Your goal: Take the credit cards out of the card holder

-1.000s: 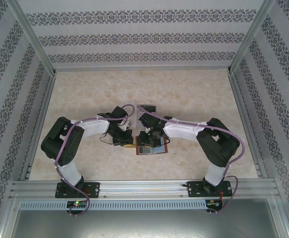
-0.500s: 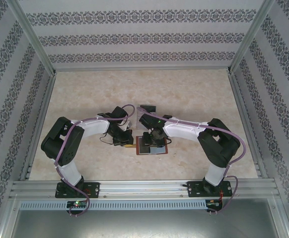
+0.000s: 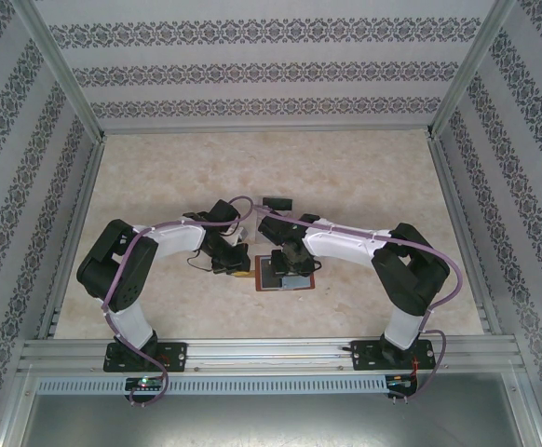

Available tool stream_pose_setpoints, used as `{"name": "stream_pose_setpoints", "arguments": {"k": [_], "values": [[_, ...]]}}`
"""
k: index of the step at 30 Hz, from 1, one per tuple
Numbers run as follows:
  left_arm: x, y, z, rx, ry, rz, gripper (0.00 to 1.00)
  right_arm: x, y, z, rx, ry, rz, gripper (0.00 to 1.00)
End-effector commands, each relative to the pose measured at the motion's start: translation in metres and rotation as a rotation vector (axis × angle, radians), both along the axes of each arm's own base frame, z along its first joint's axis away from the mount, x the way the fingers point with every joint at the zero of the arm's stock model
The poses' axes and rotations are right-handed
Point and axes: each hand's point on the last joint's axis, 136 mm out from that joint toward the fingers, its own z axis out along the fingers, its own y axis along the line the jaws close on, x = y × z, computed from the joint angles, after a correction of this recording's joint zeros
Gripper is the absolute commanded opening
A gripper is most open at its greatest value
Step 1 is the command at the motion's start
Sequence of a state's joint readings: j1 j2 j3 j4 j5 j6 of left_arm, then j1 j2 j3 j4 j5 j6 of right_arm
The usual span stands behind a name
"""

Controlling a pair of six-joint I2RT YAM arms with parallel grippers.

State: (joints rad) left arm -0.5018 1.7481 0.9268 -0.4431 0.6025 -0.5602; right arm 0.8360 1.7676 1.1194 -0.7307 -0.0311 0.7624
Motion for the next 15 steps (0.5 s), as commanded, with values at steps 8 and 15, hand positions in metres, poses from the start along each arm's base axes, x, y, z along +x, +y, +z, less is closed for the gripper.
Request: {"name": "stream_pose_setpoints", "arguments": {"k": [8,15], "values": [[-0.004,0.008,-0.007,0.032,0.018,-0.007,0.07,-0.001,-0.025,0.013,-0.138,-0.042,0.024,0.51],[-0.004,0.008,-0.006,0.035,0.018,-0.009,0.07,-0.003,-0.039,0.011,-0.191,-0.048,0.024,0.53]]}}
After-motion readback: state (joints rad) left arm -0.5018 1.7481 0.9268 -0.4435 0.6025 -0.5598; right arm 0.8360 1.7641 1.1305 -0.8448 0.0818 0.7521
